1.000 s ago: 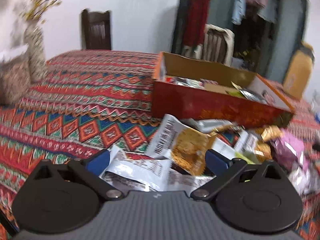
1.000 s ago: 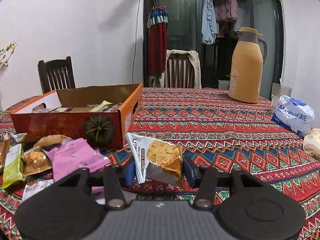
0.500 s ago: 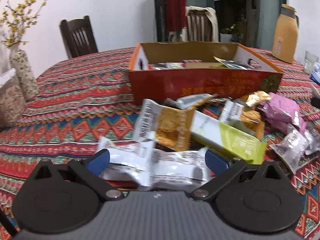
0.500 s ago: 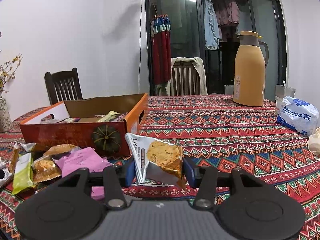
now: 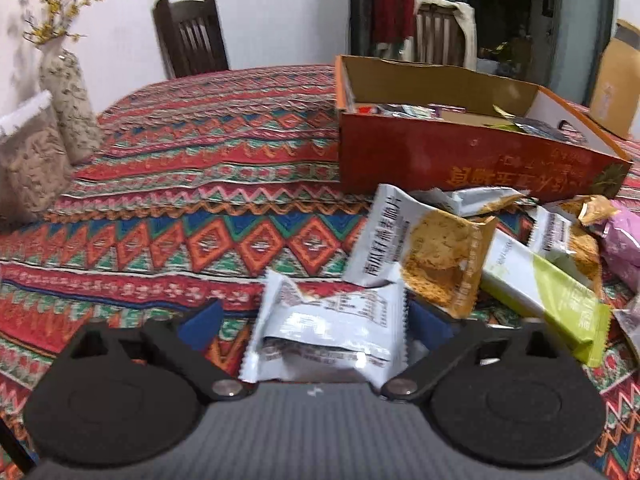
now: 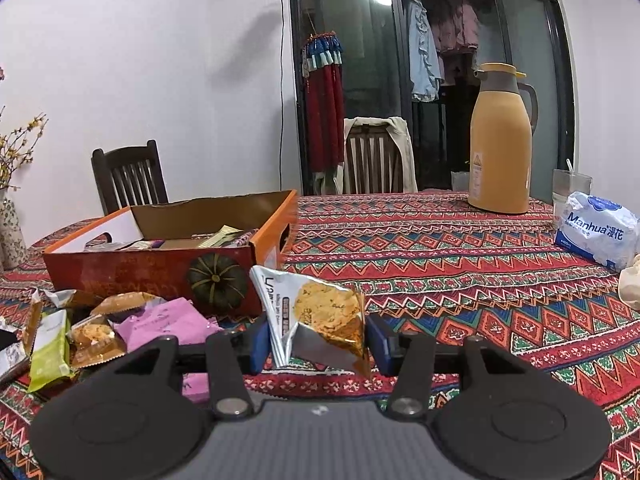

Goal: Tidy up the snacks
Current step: 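Grasp a white snack packet with the left gripper while the right gripper holds the cookie packet, then carry both packets into the cardboard box and open both grippers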

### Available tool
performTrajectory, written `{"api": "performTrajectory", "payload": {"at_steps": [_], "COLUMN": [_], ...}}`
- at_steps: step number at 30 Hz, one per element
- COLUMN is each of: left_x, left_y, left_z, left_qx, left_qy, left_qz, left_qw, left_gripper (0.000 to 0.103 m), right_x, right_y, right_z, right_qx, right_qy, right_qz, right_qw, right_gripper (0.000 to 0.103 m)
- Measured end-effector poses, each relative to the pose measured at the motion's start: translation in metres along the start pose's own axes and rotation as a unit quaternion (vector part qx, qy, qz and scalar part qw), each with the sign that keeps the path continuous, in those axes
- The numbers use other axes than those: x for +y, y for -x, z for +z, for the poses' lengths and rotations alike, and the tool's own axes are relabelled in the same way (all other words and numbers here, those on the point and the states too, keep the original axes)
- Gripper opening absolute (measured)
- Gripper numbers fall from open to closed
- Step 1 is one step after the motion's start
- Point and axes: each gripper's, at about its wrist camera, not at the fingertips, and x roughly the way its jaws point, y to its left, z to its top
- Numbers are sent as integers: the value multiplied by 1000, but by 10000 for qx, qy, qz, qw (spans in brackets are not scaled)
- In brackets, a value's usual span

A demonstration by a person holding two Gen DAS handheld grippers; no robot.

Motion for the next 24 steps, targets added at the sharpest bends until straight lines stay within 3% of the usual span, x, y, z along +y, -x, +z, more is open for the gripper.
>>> {"api": "performTrajectory", "payload": {"at_steps": [3, 6, 13, 24], "left_x": [0, 4, 7, 2], "left_y": [3, 7, 18, 37], "left_z": [-2, -4, -10, 11], "left_qx": [-91, -152, -325, -743], "left_qy": [11, 92, 194, 216], "left_qz": [-136, -261, -316, -379], "left_qw": [9999, 9995, 9988, 9963], "left_gripper": [67, 60, 57, 58], "right_x": [0, 1, 2, 10], "right_y": [-1, -2, -3, -1], "right_z": [1, 1, 1, 0], "right_qx": [28, 50, 69, -6], "right_qy": [-5, -4, -2, 201], "right_qz": [-7, -8, -17, -38], "right_qw": [10000, 10000, 10000, 9998], "right_gripper": [49, 49, 49, 49]}}
